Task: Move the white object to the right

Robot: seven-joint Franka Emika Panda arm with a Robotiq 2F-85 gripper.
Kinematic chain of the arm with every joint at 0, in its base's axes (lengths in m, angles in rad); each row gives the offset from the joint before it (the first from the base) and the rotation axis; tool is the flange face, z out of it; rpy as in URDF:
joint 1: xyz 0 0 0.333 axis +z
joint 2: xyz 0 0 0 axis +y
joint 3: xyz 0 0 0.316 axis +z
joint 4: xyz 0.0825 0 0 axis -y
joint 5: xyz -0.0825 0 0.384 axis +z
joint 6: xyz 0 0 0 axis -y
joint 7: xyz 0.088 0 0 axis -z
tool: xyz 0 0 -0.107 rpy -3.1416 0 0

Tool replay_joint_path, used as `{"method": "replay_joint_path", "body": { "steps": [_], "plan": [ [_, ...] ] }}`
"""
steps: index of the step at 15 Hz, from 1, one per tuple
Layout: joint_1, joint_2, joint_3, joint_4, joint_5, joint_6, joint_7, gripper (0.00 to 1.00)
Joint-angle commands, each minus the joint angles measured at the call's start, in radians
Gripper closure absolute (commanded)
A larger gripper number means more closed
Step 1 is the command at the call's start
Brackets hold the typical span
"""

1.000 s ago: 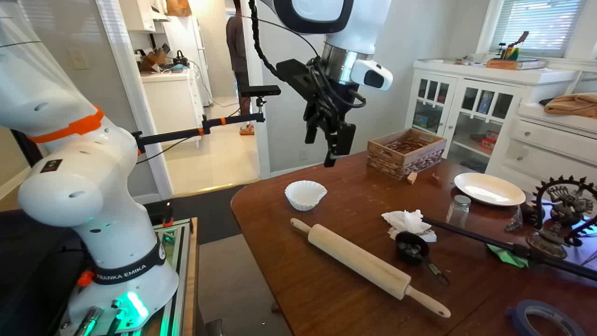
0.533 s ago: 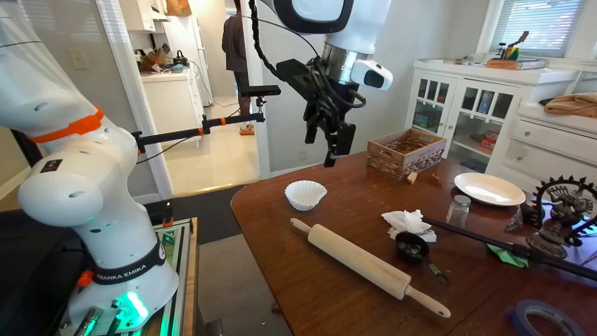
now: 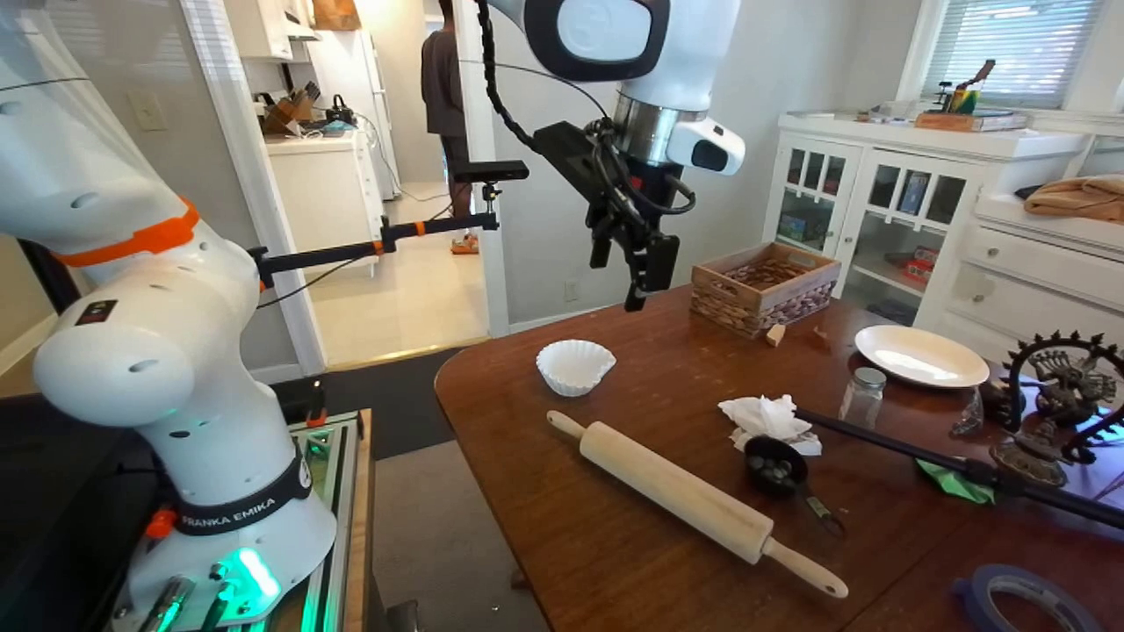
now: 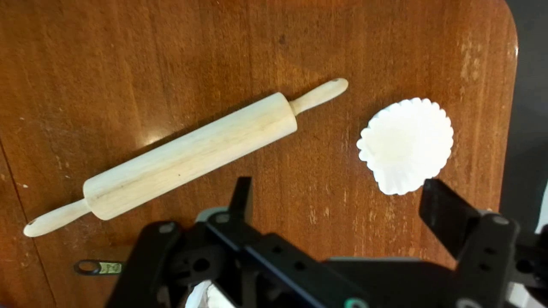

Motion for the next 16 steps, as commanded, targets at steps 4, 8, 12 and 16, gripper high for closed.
{"method": "replay_joint_path", "body": {
  "steps": [4, 8, 12, 16],
  "plan": [
    [0.017, 0.160, 0.069, 0.016, 0.137, 0.154, 0.031, 0.00],
    [0.032, 0.245, 0.123, 0.008, 0.213, 0.232, 0.045, 0.00],
    [0.045, 0.304, 0.176, -0.006, 0.245, 0.276, 0.037, 0.00],
    [0.059, 0.357, 0.215, -0.019, 0.199, 0.342, 0.084, 0.00]
  ]
}}
